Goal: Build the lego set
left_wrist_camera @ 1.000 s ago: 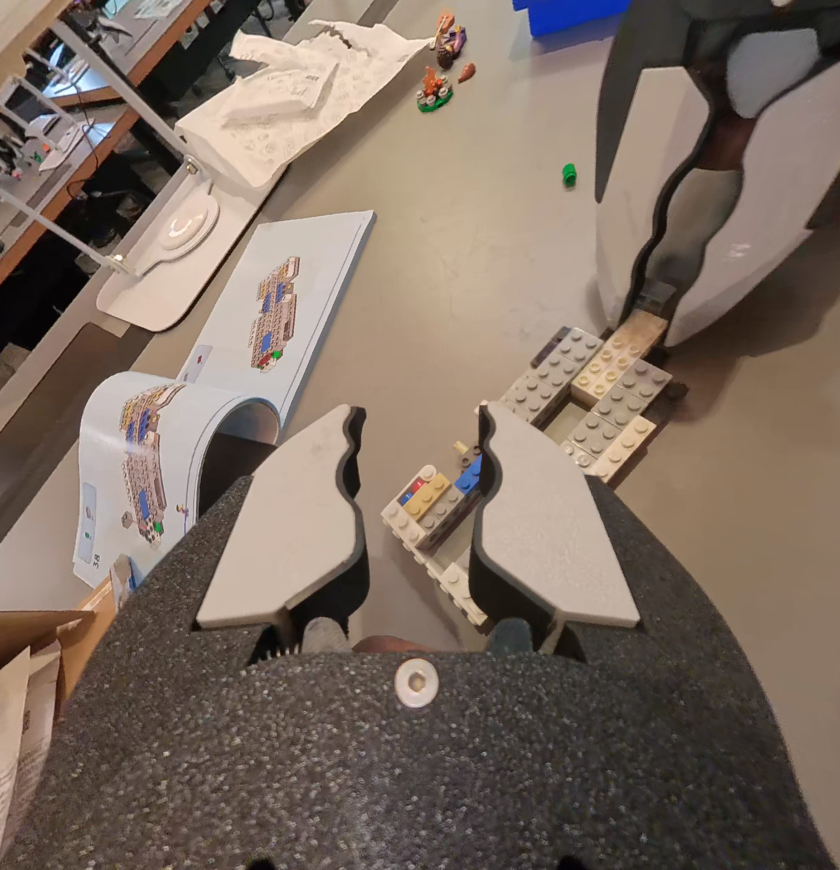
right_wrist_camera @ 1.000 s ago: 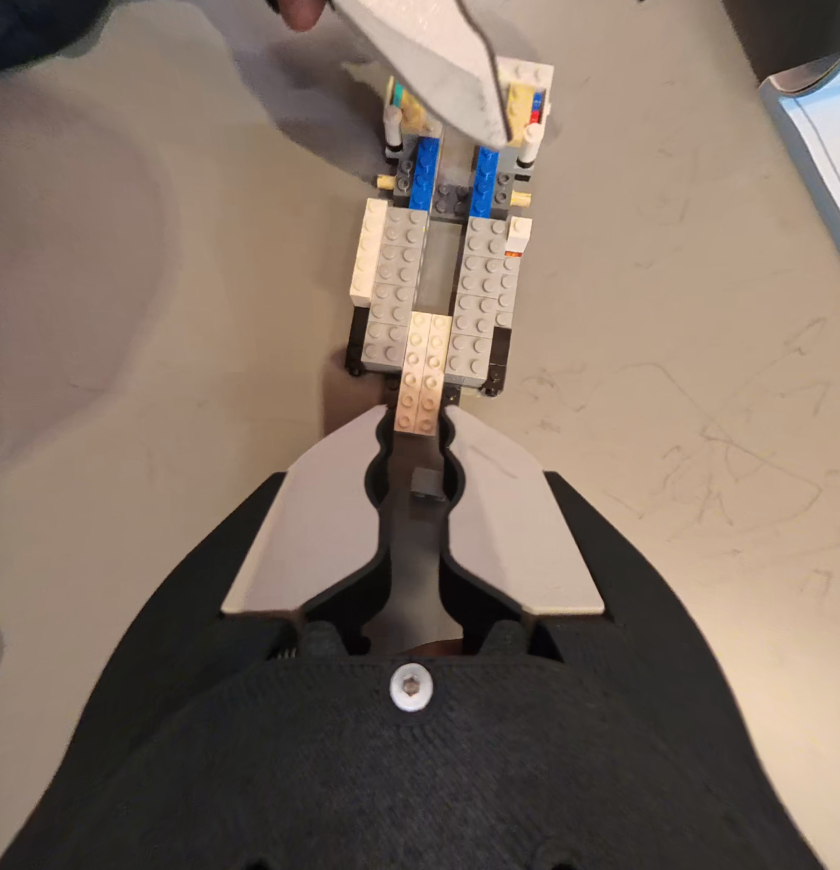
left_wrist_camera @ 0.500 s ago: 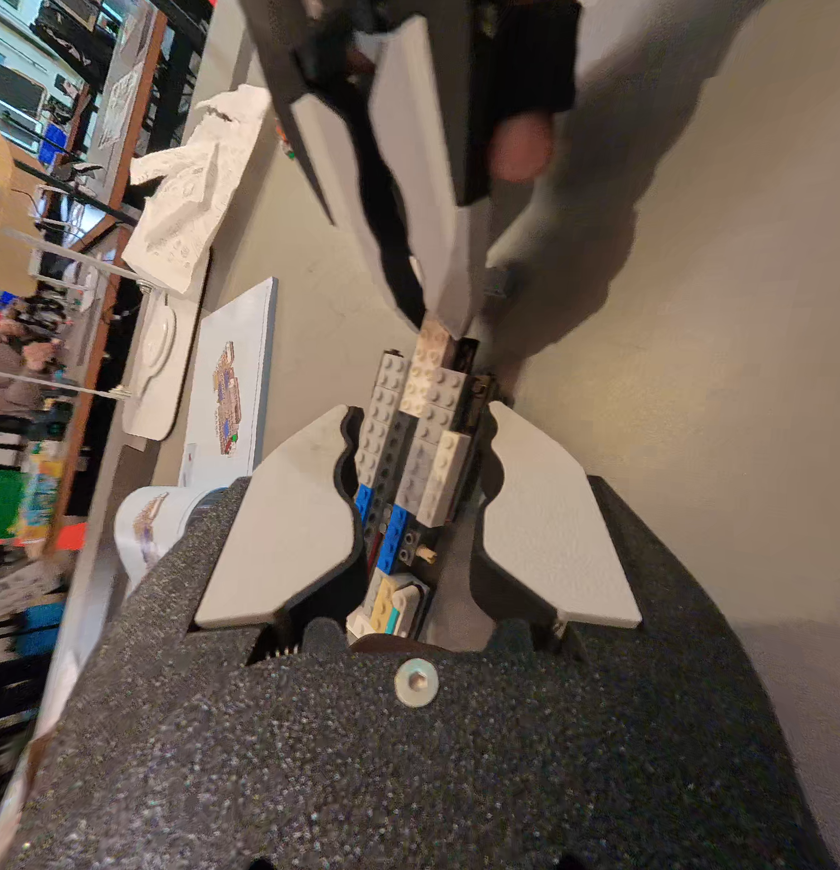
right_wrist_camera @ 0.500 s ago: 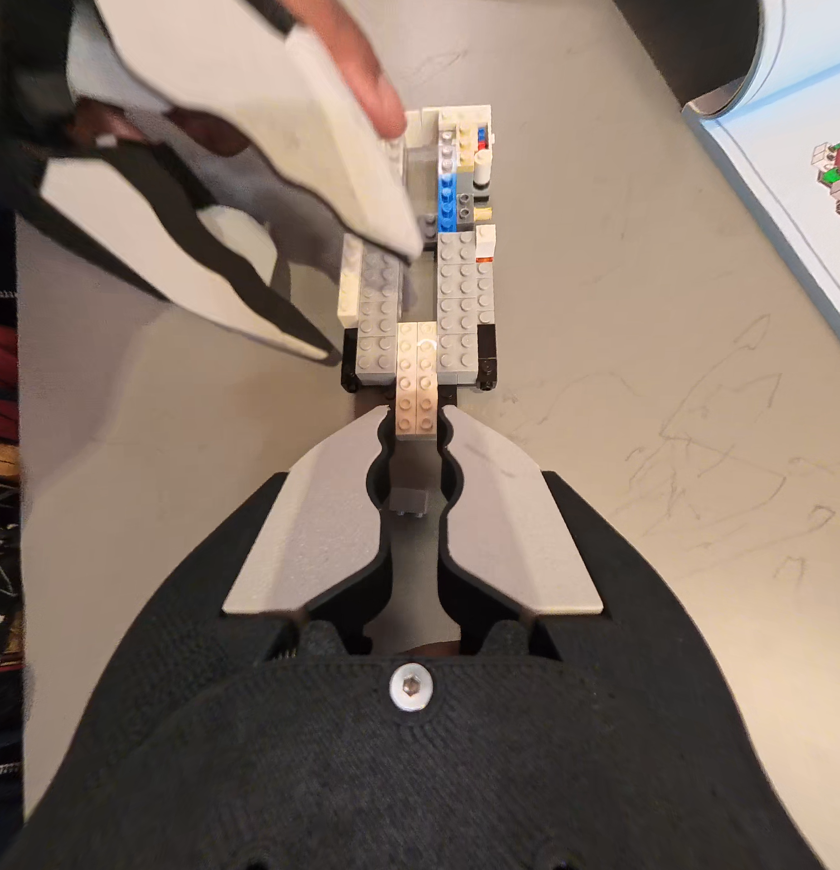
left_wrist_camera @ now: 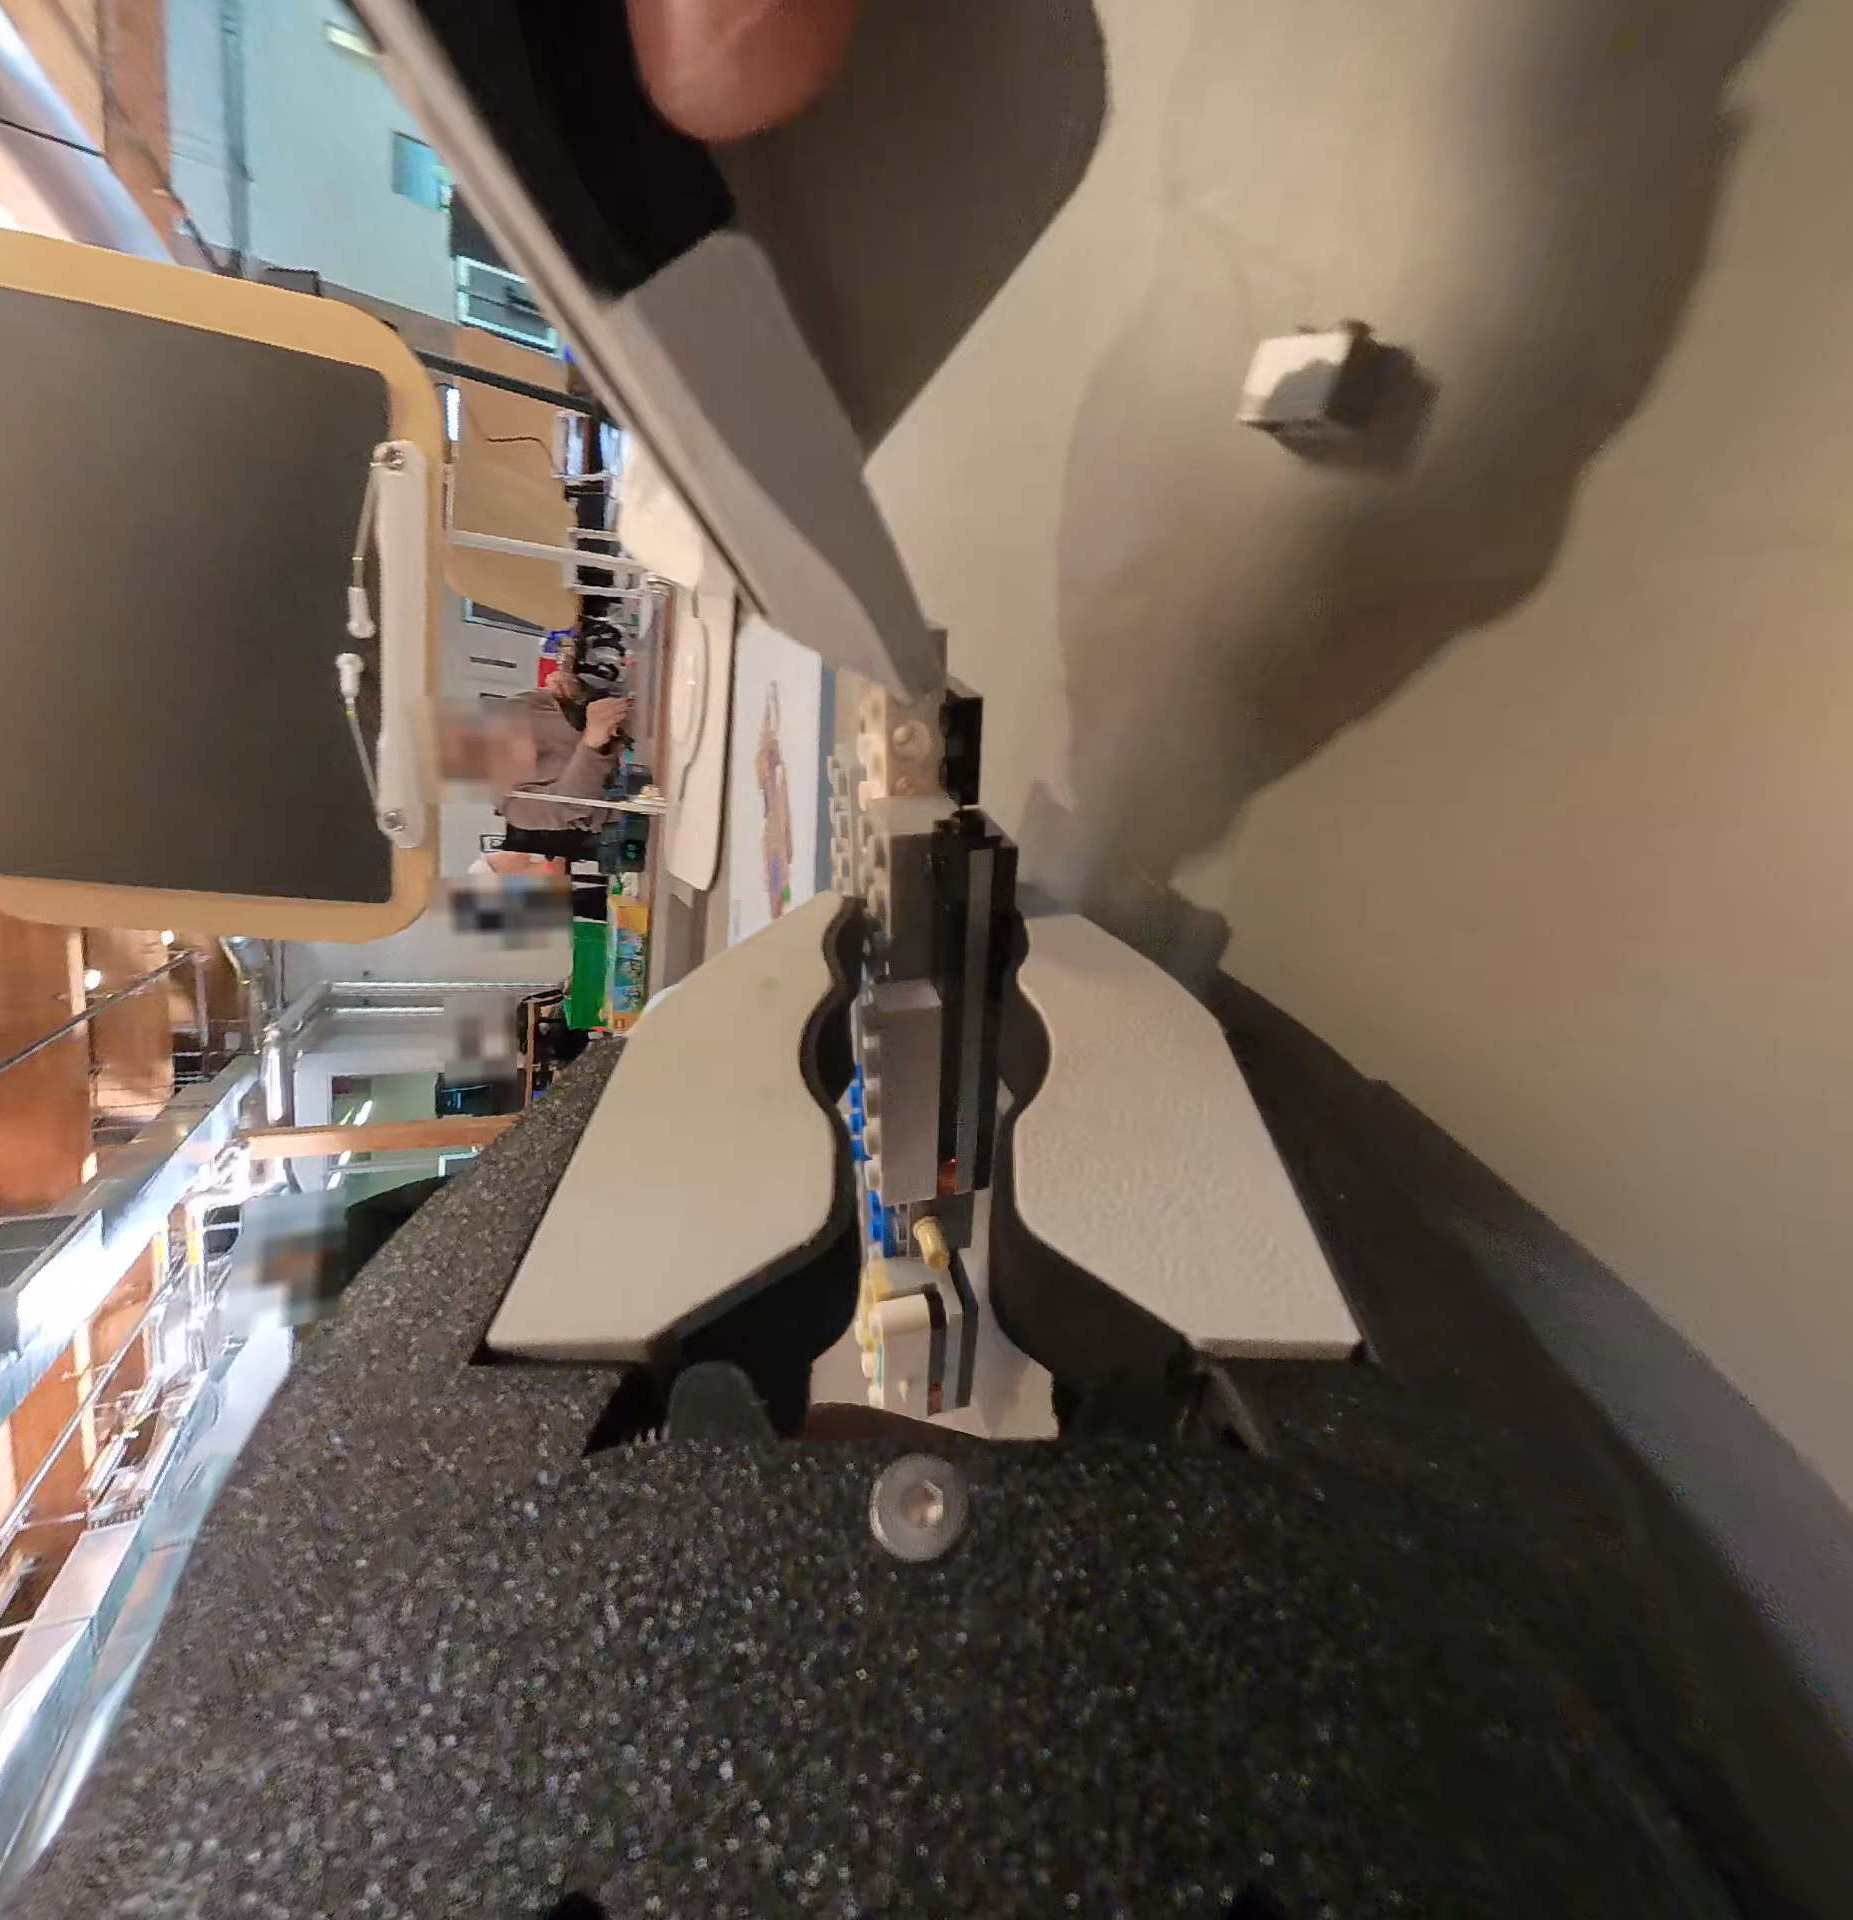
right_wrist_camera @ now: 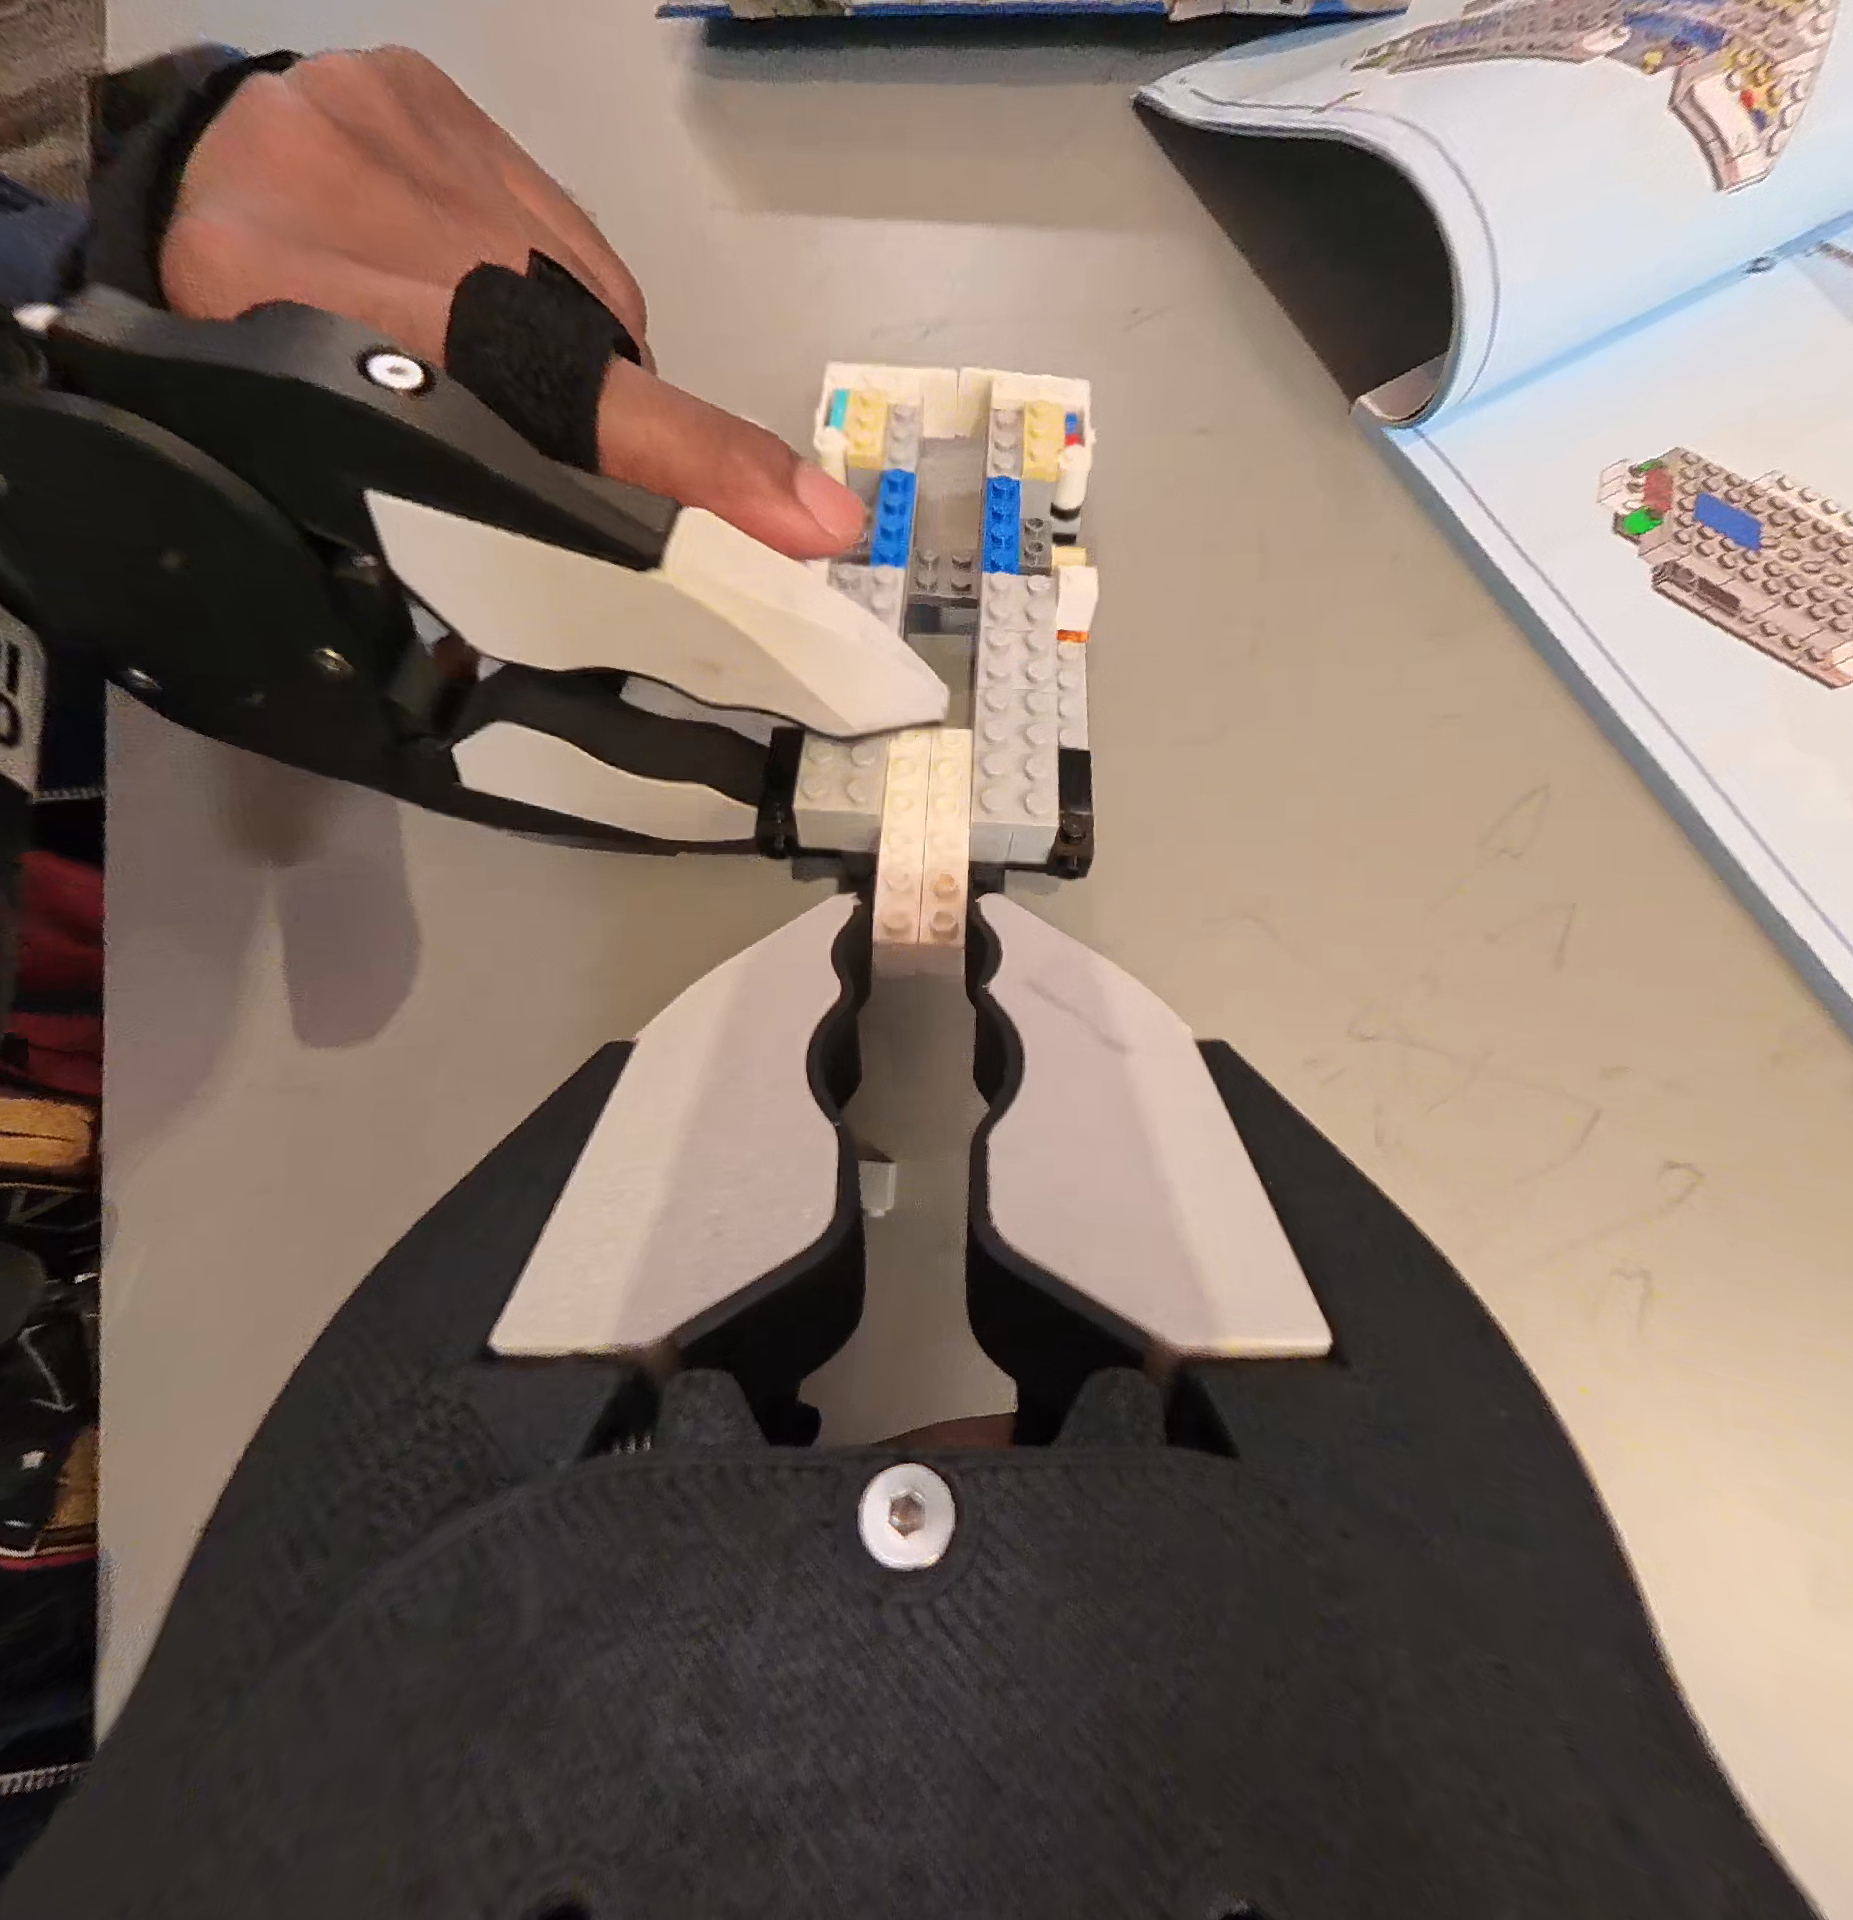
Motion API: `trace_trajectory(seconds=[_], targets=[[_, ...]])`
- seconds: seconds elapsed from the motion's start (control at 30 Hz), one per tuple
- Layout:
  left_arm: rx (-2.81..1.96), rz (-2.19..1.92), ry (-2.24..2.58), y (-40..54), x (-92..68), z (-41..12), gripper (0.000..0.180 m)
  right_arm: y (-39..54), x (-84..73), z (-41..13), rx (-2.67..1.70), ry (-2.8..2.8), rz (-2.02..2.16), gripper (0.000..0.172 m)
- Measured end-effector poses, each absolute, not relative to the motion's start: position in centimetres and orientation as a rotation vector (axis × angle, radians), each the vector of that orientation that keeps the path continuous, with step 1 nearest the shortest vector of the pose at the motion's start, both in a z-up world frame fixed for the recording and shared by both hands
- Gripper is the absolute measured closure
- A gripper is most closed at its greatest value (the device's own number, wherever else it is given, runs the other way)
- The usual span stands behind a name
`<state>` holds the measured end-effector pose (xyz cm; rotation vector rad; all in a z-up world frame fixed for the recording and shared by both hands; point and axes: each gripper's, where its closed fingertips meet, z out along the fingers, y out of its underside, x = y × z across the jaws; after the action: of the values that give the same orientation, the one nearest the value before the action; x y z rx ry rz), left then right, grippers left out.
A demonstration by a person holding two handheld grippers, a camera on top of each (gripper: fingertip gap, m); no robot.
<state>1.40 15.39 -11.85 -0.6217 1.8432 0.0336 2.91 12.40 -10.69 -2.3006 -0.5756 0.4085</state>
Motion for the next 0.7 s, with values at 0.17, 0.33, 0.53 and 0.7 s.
trace_trajectory(seconds=[0.17,0.33,0.53,0.7], targets=[[-0.704,-0.111,1.722,16.1,1.9,-8.5,0.16,11.2,5.2,-9.2,-2.258,-0.602,0.34,0.146],[-0.754,-0.291,1.66,16.9,2.3,-5.3,0.16,7.7,6.1,-10.7,-2.284,-0.863,0.221,0.146],[-0.847,-0.665,1.612,17.9,4.5,-1.5,0.16,5.9,4.3,-13.1,-2.231,-1.178,0.145,0.143],[-0.993,-1.076,1.612,17.5,6.1,-2.0,0.16,6.2,3.2,-13.9,-2.172,-1.281,0.186,0.142]])
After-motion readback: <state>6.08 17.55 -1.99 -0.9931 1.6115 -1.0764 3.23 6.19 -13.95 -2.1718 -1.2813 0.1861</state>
